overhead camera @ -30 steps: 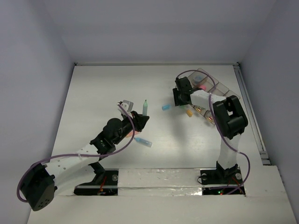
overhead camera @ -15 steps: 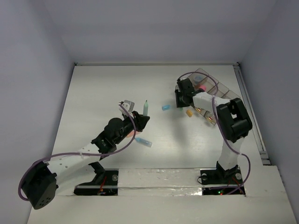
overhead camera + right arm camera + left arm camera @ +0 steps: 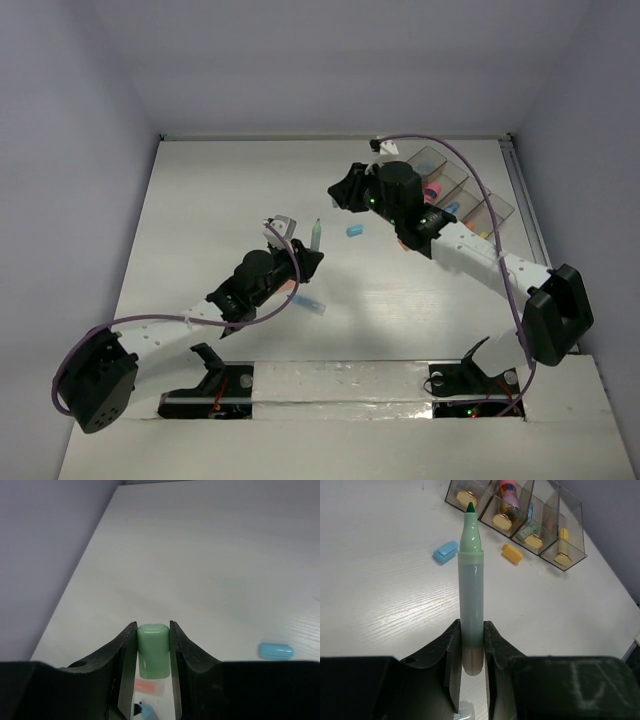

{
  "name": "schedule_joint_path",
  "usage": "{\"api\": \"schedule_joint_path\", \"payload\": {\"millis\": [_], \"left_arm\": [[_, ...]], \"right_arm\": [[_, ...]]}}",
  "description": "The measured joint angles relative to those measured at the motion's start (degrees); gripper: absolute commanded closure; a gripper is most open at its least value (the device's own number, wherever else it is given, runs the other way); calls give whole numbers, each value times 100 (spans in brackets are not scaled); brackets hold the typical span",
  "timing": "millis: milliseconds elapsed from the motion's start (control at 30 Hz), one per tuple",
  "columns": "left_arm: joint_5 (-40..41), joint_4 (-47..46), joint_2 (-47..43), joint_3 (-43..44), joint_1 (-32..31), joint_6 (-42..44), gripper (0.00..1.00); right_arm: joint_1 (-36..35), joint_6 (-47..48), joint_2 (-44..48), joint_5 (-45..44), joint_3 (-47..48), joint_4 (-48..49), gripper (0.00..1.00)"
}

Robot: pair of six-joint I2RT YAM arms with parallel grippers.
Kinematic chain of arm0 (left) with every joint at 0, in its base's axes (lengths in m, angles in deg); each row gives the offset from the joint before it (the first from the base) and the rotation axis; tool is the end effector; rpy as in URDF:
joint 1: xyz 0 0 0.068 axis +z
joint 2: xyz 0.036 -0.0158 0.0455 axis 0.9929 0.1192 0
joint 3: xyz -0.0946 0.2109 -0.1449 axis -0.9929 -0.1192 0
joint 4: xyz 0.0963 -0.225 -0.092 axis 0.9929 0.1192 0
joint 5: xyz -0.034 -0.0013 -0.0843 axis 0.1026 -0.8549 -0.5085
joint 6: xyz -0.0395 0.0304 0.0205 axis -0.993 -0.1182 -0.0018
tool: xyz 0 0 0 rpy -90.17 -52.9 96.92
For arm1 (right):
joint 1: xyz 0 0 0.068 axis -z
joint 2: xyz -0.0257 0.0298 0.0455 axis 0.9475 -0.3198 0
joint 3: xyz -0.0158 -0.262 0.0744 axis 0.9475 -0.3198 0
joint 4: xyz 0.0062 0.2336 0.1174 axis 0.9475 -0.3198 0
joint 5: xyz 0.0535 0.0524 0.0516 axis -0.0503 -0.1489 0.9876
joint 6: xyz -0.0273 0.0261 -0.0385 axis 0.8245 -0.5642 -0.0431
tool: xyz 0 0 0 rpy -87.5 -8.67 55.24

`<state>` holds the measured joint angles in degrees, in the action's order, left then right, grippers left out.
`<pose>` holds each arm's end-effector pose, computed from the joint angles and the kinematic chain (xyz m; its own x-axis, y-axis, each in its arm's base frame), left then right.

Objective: Sort the stationery into containers
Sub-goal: Close the pen cap on the pen.

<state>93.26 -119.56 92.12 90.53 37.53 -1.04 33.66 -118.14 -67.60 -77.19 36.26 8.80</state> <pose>0.1588 -0.1594 0.2360 -0.2958 -0.2640 -0.9181 0.6046 0.6923 -0.3939 0.2786 0.2128 0.3345 -0.4312 0.2624 -0.8633 -0.4142 0.7924 0.4477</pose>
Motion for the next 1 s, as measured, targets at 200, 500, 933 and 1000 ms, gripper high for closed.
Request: {"api": "schedule_joint_path", "payload": {"millis": [200, 500, 933, 1000], "left_arm": [[42, -31, 192, 0, 0, 35, 100], [74, -72, 219, 0, 0, 42, 100], [118, -74, 192, 0, 0, 39, 100], [138, -74, 142, 0, 0, 39, 100]], "right_arm": [[-446, -275, -369, 33, 0, 234, 94], [-562, -319, -476, -11, 0, 354, 94], [-680, -385, -479, -96, -94, 437, 93], [-713, -407, -481, -98, -122, 442, 93]]}}
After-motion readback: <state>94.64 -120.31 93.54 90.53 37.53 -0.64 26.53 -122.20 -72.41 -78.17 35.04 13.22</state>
